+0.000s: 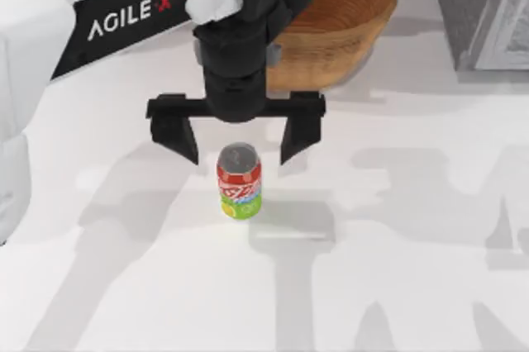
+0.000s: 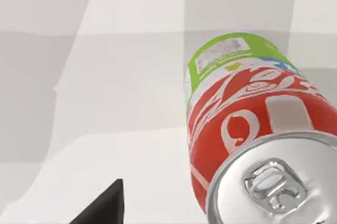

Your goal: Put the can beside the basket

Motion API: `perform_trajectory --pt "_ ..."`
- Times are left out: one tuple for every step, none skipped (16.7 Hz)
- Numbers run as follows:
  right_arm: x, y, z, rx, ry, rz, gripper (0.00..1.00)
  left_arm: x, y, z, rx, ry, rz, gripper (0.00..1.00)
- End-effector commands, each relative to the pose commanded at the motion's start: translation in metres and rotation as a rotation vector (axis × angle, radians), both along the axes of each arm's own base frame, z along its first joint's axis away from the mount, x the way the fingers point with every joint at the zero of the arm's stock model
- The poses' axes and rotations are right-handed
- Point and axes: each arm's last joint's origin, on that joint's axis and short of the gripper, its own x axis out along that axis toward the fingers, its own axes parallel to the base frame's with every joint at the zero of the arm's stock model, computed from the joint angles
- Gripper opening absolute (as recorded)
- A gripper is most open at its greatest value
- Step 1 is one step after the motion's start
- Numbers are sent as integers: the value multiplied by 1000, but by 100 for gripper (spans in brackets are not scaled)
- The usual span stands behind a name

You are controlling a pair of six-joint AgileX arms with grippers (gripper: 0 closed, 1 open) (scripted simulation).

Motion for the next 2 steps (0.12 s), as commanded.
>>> perform_trajectory --pt "0 0 0 0 0 0 100 0 0 5 -1 -2 0 100" --pt "0 0 0 0 0 0 100 0 0 6 -2 -3 0 100"
